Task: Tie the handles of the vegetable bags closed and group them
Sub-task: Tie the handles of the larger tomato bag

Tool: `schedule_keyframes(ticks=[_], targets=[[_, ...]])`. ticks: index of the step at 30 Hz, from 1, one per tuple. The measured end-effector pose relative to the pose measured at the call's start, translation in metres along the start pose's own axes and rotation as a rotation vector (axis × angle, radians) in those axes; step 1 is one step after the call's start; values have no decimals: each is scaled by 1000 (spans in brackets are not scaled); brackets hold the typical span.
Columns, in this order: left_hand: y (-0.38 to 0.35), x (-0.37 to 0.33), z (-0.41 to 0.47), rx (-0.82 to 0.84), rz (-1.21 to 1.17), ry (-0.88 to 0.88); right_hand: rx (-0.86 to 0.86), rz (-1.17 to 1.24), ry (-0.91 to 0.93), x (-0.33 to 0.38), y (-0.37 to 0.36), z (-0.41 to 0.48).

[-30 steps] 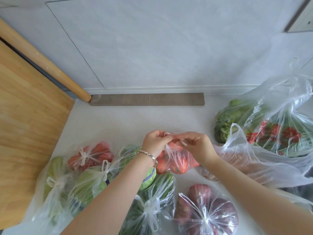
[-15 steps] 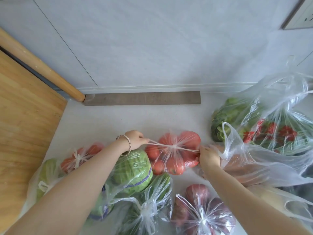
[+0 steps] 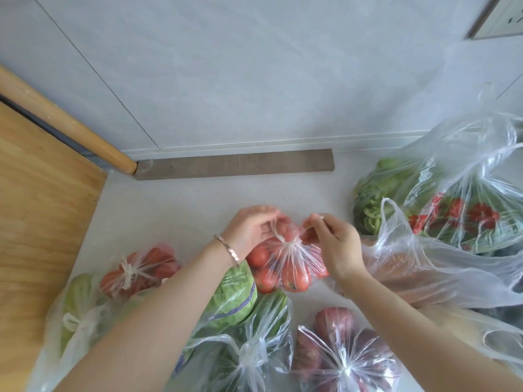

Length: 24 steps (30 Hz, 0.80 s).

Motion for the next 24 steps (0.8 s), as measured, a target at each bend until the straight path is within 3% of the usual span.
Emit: schedule_keyframes(ticks=[3,7,12,16,20,22,24], targets=[[-20,0,1,-7,359,-96,99,-89,100,13,-15,9],[-23,-4,0,-151,185,-90,117,-58,100,12,-18,19],[-19,-7,1,-206,189,-45,113,147,-32,-15,-10,20],[-20,-10,-2,-224,211,-91,340,-171,-48,-36,-25,9],[-15,-5,-4,-341,180,-80,212,-164,-67,-49,-25,20],[-7,1,-6,-414,253,-46,111,-136,-167,-57,-22,24],[-4,5,-9,-365,431,-71,76,-175,-204,-59,-23,25]])
Point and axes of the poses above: each hand's wrist, its own z-axis towards the middle knuckle, its own y-axis out of the back of the hand, x = y × z, the point moved 6 cm from there along z, towards the middle knuckle, and after that the axes turned 9 degrees about z, right-handed, at the moved point
